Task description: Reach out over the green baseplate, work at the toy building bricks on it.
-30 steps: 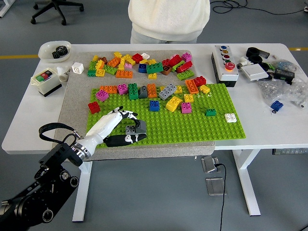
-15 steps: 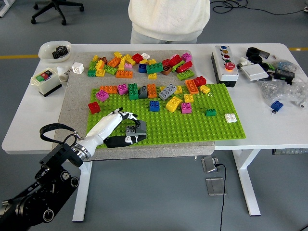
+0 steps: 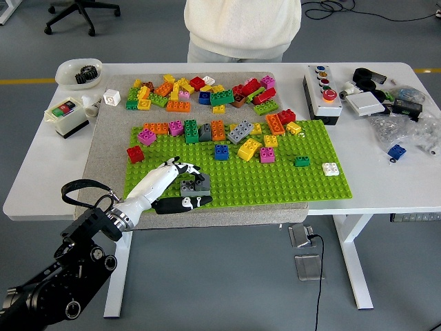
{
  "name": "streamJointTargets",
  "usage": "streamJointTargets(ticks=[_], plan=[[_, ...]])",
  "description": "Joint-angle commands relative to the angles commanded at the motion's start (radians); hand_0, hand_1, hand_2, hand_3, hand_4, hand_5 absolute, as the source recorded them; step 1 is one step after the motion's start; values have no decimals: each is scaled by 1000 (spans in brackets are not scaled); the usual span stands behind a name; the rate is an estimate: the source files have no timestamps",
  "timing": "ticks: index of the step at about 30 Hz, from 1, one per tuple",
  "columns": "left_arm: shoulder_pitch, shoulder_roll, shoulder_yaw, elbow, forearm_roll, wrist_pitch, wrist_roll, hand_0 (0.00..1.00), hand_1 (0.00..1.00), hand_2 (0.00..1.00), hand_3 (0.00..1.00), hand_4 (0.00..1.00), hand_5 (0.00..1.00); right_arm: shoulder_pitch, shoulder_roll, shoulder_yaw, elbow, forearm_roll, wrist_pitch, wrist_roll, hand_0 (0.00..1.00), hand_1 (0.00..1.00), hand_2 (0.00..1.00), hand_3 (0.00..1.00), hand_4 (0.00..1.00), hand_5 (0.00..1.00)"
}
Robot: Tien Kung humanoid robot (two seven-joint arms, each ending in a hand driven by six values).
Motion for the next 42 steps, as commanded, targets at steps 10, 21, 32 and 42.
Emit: streamJointTargets(ticks=[10, 21, 32, 42], plan=[[-16, -7, 12, 16, -3, 1, 2, 998, 872, 838, 618, 998, 846, 0, 1, -2, 0, -1, 1, 0, 737, 614, 635, 535, 763, 502], [-27, -8, 10, 26, -8, -2, 0, 998, 871, 837, 618, 998, 845, -1, 1, -1, 0, -3, 1, 0, 737, 614, 635, 535, 763, 502], [-29, -7, 7, 25, -41, -22, -19, 998, 879, 839, 628, 998, 842, -1, 2, 0, 0, -1, 1, -1, 736, 614, 635, 534, 762, 501], [-27, -5, -3, 0, -65, -24, -24, 998, 883, 839, 627, 998, 841, -1, 2, 1, 0, -1, 0, -1, 736, 614, 635, 535, 763, 500]])
